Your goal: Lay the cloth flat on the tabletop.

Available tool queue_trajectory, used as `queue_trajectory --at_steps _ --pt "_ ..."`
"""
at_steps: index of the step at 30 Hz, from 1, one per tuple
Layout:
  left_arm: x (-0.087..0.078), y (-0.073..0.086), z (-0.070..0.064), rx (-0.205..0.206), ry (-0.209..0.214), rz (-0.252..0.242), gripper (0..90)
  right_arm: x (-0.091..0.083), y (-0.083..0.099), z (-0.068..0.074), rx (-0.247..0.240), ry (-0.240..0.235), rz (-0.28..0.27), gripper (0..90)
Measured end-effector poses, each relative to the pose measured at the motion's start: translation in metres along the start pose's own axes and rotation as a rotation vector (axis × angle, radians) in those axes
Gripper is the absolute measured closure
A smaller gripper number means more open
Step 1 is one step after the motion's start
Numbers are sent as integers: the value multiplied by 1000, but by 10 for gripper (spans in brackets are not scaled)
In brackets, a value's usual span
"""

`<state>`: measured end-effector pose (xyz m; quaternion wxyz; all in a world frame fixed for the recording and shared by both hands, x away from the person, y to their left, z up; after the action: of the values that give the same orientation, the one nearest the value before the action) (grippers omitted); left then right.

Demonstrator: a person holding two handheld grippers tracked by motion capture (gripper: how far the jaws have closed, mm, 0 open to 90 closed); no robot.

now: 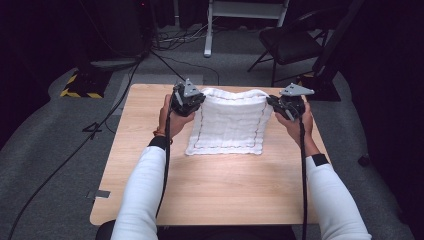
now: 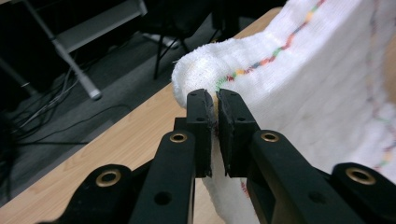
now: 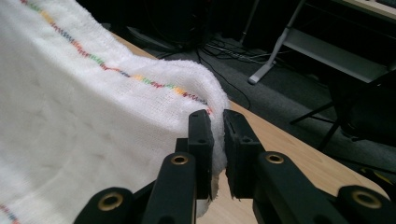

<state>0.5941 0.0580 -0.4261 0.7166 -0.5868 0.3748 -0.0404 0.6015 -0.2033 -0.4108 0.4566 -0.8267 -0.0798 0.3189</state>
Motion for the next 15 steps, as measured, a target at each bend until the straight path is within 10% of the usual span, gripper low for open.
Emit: queue_trajectory --at_steps 7,15 --pt "32 26 19 -87 -116 91 635 38 16 -10 19 62 98 602" --pt "36 75 8 -55 -54 224 389 44 54 27 2 -77 150 518"
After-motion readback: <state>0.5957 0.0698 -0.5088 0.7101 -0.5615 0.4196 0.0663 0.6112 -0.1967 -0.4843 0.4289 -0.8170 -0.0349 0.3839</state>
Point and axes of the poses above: each handheld gripper's, and its own axes: x roughly forward along the jaws, y roughly out of its underside, z roughly to its left, the point moved 10 cm from there along x, roughly forward along the jaws, and after that the axes turned 11 degrees about -x, right-handed, at the moved point
